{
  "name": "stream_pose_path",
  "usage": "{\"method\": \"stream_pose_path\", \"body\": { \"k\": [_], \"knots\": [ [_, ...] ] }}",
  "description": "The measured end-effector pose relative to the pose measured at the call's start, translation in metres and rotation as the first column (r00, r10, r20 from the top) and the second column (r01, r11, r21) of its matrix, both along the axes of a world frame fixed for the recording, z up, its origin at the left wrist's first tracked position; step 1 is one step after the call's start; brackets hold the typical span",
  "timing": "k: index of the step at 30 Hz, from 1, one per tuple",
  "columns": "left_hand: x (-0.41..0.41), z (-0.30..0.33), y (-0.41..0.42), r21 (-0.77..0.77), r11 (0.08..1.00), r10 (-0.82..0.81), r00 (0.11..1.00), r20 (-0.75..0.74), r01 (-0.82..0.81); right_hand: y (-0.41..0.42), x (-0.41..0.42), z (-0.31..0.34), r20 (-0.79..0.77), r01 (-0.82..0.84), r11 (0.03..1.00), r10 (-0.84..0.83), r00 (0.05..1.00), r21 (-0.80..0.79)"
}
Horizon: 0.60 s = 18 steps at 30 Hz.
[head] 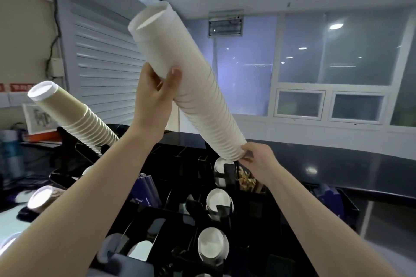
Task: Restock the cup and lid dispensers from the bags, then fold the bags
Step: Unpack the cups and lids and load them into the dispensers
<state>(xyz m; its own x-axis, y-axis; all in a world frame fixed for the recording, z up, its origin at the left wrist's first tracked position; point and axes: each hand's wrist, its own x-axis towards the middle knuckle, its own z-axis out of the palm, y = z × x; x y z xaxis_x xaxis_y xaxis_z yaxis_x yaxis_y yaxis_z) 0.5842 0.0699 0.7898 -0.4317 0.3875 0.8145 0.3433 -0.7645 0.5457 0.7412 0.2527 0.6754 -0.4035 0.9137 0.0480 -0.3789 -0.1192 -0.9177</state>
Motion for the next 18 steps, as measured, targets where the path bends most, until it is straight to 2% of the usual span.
{"method": "stream_pose_path", "body": {
  "k": [5, 12, 18],
  "knots": [
    [-0.010, 0.010, 0.019, -0.037, 0.999, 0.019, 1.000, 0.003, -0.019, 0.010, -0.002, 0.002, 0.099, 0.001, 1.000, -0.001, 0.995, -0.002],
    [-0.024, 0.036, 0.029, 0.081, 0.996, 0.032, 0.999, -0.019, -0.030, 0.005, -0.003, -0.004, 0.282, -0.215, 0.974, 0.188, 0.941, 0.068],
    [-0.026, 0.023, 0.049, -0.068, 0.998, -0.019, 0.999, -0.026, 0.018, 0.015, -0.003, -0.013, 0.251, -0.105, 0.994, 0.110, 0.962, -0.032]
  ]
}}
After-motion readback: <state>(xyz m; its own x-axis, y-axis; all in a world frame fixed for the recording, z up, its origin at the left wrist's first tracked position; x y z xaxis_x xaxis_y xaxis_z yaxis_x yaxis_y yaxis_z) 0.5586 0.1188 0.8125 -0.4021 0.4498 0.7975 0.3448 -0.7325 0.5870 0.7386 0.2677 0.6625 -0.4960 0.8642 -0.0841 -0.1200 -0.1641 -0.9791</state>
